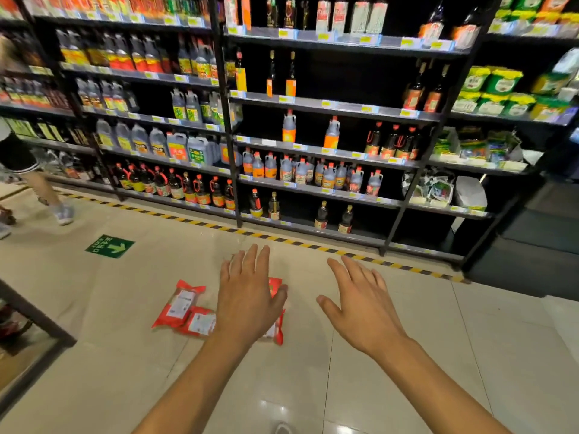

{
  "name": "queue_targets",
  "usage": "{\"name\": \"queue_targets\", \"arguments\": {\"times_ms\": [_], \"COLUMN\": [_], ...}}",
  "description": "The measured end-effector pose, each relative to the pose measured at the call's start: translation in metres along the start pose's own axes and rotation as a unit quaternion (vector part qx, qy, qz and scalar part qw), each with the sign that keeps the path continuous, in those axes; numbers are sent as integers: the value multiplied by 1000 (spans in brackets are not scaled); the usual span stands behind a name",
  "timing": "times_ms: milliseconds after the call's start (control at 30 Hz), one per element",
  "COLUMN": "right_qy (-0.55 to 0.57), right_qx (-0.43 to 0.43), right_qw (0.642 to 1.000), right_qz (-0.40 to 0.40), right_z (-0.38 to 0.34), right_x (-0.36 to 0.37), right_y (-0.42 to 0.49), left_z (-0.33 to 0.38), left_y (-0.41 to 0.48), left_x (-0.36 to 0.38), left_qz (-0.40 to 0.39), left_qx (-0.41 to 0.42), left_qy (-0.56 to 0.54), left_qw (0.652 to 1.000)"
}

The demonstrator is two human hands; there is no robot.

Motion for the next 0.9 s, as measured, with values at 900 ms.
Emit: {"name": "queue_targets", "arguments": {"times_ms": [900], "right_qy": [-69], "right_qx": [-236], "right_qw": [963], "right_qz": [-114], "right_z": [-47], "right_x": [104], "right_y": [427], "left_z": [-152], "left_y": [247], "left_x": [94], "left_qz": [5], "left_qx": [-290], "left_qy": [-25], "left_qw": [957]}}
Point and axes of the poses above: each hand's wrist, its own y-axis towards the middle knuckle, its own x-axis out of the palm, z = x × y, the point moved 3 cm from there along y, towards the middle knuckle, and after that the axes turned 1 degree about -y, right-handed, at the moved point
